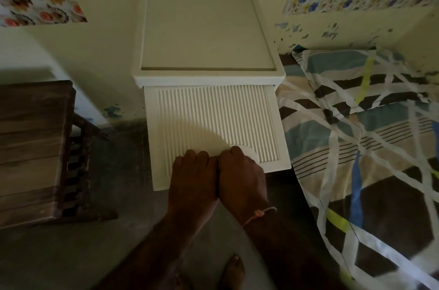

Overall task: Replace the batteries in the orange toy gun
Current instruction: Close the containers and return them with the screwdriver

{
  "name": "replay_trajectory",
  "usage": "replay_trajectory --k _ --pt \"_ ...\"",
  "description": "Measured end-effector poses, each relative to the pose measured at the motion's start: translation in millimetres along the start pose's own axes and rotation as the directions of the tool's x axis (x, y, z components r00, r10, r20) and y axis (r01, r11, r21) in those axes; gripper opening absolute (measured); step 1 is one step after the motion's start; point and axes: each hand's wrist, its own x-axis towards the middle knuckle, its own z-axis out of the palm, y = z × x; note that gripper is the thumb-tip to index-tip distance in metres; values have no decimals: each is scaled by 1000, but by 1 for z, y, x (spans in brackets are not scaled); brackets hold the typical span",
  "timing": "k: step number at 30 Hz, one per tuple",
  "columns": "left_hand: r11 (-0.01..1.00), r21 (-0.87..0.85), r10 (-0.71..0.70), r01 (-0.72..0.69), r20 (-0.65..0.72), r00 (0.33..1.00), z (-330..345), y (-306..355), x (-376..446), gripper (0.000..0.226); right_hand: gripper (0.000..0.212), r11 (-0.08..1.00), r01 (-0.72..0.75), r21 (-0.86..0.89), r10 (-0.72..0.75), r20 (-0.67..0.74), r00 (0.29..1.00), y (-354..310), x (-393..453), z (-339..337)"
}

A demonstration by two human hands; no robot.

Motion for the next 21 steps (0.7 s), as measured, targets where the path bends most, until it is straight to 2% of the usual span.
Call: replay_trajectory --k 5,8,11,15,17,21 --pt "1000 1 22 -22 -80 997 -31 2 -5 21 16 999 18 43 -18 4 1000 -5 -17 -23" --pt "999 19 50 -49 -61 997 -20 -2 -5 16 15 997 7 75 -8 19 1000 -2 -16 -14" --pt "997 3 73 -74 36 997 9 -9 -7 24 15 996 -12 85 6 71 997 6 -9 17" --pt "999 48 -2 -10 245 969 48 -20 -3 46 34 996 43 74 -48 71 996 20 7 65" --pt "998 63 -44 26 308 950 57 -22 2 51 46 997 70 -15 -69 83 994 29 17 79" --pt "991 65 -133 117 357 925 68 -24 16 62 71 986 40 -163 -20 125 992 51 39 89"
